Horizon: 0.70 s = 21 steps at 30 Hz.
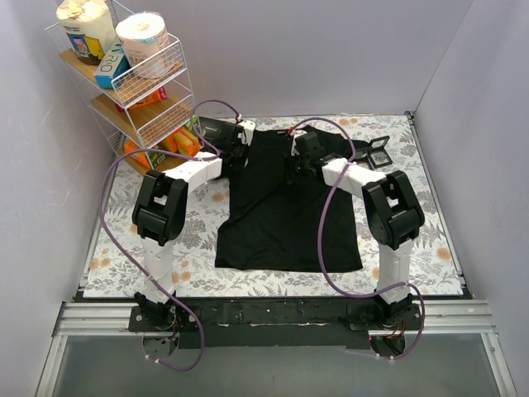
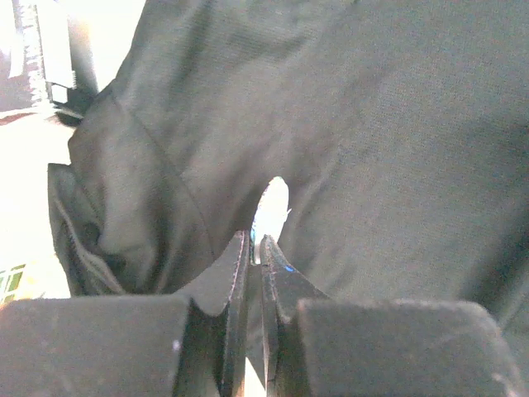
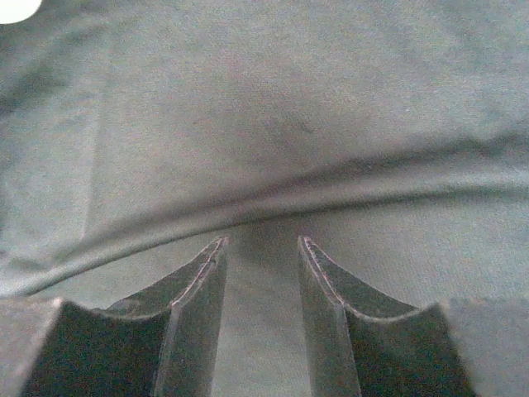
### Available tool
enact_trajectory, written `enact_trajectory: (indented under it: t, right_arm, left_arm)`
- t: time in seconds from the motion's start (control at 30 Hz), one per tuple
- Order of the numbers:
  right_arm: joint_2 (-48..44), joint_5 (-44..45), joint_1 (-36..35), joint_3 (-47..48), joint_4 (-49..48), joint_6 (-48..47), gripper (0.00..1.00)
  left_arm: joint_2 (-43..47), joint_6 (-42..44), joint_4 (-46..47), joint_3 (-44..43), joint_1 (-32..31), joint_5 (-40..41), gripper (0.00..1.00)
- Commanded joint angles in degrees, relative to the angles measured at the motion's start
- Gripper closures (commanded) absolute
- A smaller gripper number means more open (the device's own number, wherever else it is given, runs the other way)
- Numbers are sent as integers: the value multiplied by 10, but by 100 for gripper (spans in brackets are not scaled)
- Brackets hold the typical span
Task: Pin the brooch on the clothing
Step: Adjust the clothes at the center of the board.
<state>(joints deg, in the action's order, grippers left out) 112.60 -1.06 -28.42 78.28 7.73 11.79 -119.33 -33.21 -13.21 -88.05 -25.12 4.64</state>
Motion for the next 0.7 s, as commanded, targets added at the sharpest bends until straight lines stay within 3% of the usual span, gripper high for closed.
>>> enact_trajectory:
  t: [0.0,0.2,0.67]
  right_arm:
    - [28,67,-30,35,41,5,53]
    - [16,129,-81,-30,33,20,53]
    - [-41,142,-128,-134,84,60,55]
  left_arm:
    - [95,-35,34,41,3,-46,100]
    - [118,-18,67,91,4,-11,100]
    - [131,-25,71,95,4,-17,100]
